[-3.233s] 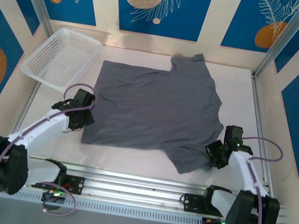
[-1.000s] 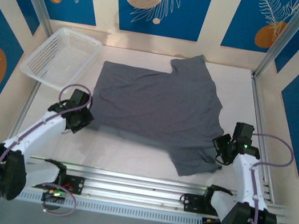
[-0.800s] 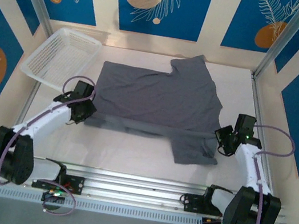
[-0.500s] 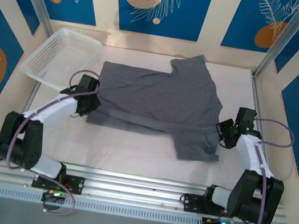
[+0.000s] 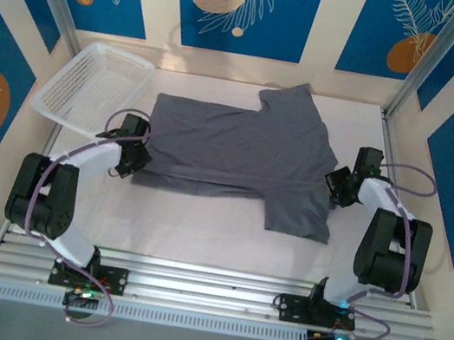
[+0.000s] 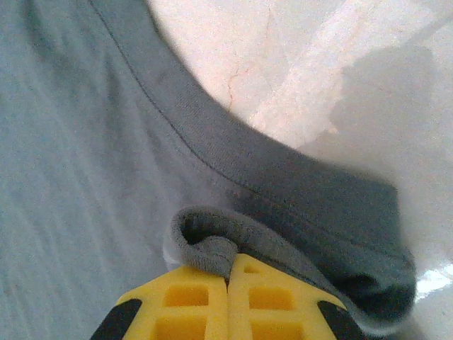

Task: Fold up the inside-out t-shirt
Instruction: Fold the T-shirt at the center of the table, then smooth out the T-shirt at the center of the table.

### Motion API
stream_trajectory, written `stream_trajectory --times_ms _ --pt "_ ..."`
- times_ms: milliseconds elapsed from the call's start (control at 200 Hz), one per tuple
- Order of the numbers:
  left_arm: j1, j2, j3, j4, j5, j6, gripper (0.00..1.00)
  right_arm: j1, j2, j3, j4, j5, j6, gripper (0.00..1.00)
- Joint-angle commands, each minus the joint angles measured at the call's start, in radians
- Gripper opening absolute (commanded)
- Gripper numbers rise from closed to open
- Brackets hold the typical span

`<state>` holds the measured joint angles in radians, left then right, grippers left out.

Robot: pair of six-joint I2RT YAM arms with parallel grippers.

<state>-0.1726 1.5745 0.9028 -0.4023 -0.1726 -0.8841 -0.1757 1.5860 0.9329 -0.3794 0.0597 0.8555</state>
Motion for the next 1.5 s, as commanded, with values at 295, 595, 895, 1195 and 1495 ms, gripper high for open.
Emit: stream_trajectory --times_ms 295,595,895,1195,1495 --pt "0.022 0.036 0.025 0.065 0.070 0.052 0.42 0.011 0.049 0.055 -0.037 0.014 -0.034 0.50" --pt "-0.091 -0.218 0.033 0.002 0.030 0.239 0.54 -0.013 -0.380 -0.241 -0.156 0.108 0.055 0.51" --pt "-0.232 -0.292 -0.011 -0.036 -0.012 0.329 0.56 0.000 -0.433 -0.411 -0.260 0.018 0.011 0.51" --pt "-0.233 -0.265 -0.008 -0.040 -0.019 0.321 0.56 0.053 -0.341 -0.339 -0.093 -0.061 -0.040 0.00" --pt "-0.233 -0.295 -0.044 -0.021 -0.029 0.305 0.56 0.270 -0.215 -0.023 -0.093 -0.055 0.211 0.00"
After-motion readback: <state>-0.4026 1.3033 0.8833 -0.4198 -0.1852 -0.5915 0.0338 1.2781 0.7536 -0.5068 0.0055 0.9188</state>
